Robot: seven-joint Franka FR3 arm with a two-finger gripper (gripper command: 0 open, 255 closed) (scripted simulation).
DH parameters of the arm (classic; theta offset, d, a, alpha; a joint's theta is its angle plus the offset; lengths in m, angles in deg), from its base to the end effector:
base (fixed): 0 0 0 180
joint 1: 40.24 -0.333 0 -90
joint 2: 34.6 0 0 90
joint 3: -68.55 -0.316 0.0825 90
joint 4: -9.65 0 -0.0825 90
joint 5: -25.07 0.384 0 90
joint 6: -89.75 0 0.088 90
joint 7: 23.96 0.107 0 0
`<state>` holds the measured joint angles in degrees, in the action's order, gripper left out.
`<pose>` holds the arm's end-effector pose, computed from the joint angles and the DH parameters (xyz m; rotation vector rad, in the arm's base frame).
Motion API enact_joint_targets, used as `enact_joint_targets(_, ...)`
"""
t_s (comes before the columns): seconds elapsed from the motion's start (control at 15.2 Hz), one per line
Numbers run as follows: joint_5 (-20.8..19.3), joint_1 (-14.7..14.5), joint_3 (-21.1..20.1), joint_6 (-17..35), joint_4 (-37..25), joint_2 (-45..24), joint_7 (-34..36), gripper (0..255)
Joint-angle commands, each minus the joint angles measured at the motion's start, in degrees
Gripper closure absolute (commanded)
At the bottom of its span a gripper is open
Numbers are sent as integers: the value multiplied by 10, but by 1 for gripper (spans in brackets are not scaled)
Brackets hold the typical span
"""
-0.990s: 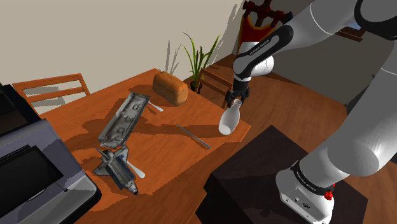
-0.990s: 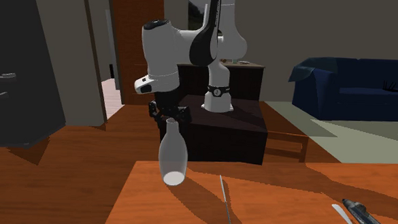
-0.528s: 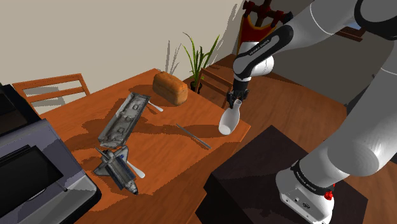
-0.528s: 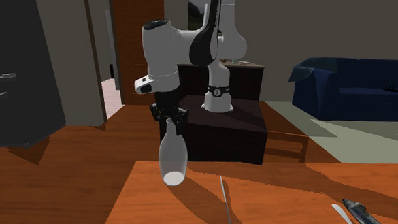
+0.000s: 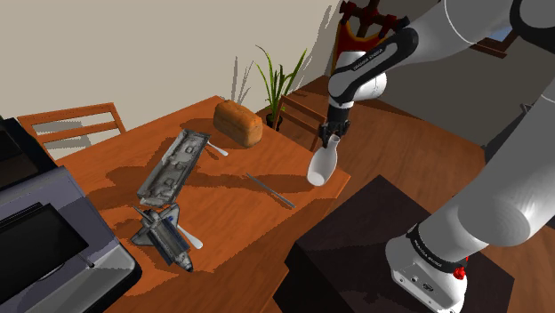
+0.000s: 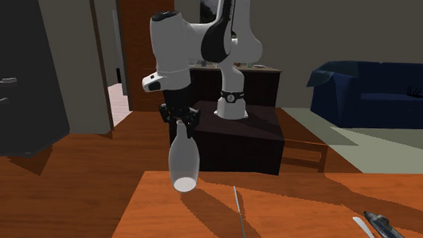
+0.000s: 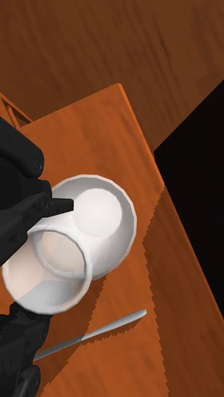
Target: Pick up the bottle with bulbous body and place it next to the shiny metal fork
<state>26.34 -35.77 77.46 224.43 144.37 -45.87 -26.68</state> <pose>0.4778 -0.1149 0.2336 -3.0995 0.3160 0.3049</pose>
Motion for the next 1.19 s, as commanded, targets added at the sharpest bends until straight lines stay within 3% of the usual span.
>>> enact_joint_targets(0.0, -3, -1, 1, -14, 0, 14, 2, 255)
enact_joint_targets(1.12, -22, -3, 4, -142, -32, 111, 15, 255)
